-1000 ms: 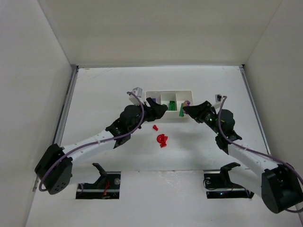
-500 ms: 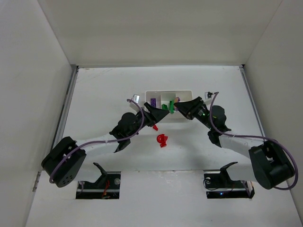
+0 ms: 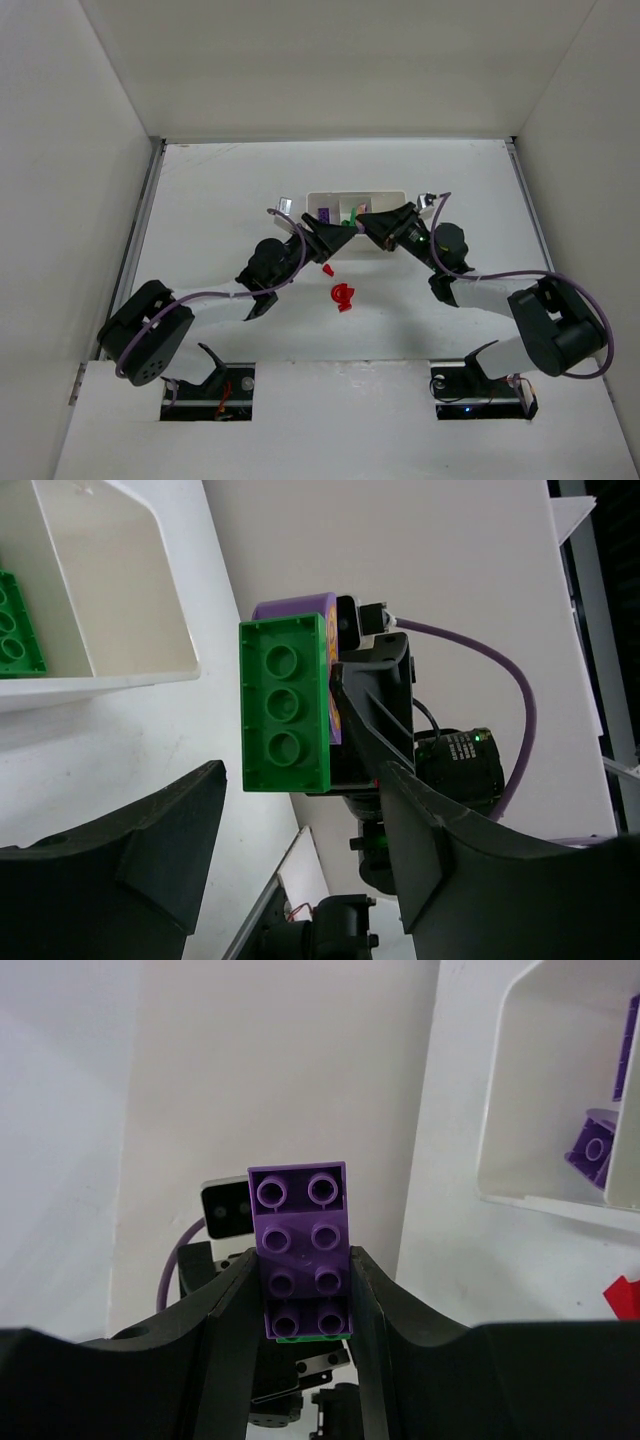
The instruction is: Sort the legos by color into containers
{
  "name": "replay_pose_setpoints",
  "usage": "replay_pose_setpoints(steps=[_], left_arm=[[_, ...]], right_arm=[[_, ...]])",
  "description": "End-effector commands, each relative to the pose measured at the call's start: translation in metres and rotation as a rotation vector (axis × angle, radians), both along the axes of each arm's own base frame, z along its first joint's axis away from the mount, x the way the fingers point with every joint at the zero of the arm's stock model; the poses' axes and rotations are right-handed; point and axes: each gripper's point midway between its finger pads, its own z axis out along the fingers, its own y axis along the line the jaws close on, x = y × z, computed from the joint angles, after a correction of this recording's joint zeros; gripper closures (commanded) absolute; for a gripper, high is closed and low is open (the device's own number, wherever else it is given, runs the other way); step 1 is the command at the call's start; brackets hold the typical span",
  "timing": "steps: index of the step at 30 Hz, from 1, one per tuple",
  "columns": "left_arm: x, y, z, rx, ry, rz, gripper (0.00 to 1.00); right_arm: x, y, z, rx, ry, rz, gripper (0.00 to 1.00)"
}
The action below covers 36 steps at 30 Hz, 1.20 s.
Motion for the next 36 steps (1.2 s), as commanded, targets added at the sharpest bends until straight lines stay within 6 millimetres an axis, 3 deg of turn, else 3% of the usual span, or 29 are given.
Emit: replay_pose_setpoints(steps=[1, 14, 20, 23, 31, 36], left_arm=[[0.001, 0.004, 0.029, -0.084, -0.076, 0.005, 0.42], [0.006, 0.002, 0.034, -0.114, -0.093, 0.008, 0.54], [0.004, 0.006, 0.041, -0.110, -0.124, 0.011, 0.77], [0.001, 0.008, 0.044, -0.106, -0.135, 0.005, 0.83], [0.003, 0.045, 0.031, -0.056, -0.117, 0.079, 0.86], [0.004, 0.062, 0.029, -0.044, -0.114, 0.114, 0.86]], right_arm=[[-0.006, 0.004, 0.046, 0.088, -0.129, 0.028, 0.68], [-0.009, 0.013, 0.044, 0.132, -0.117, 0.079, 0.68], [-0.009, 0.012, 0.038, 0.122, -0.108, 0.076, 0.68], [-0.008, 0.007, 0.035, 0.116, -0.108, 0.071, 0.68], [-0.001, -0.015, 0.033, 0.086, -0.130, 0.042, 0.68], [-0.001, -0.011, 0.033, 0.064, -0.145, 0.064, 0.68]])
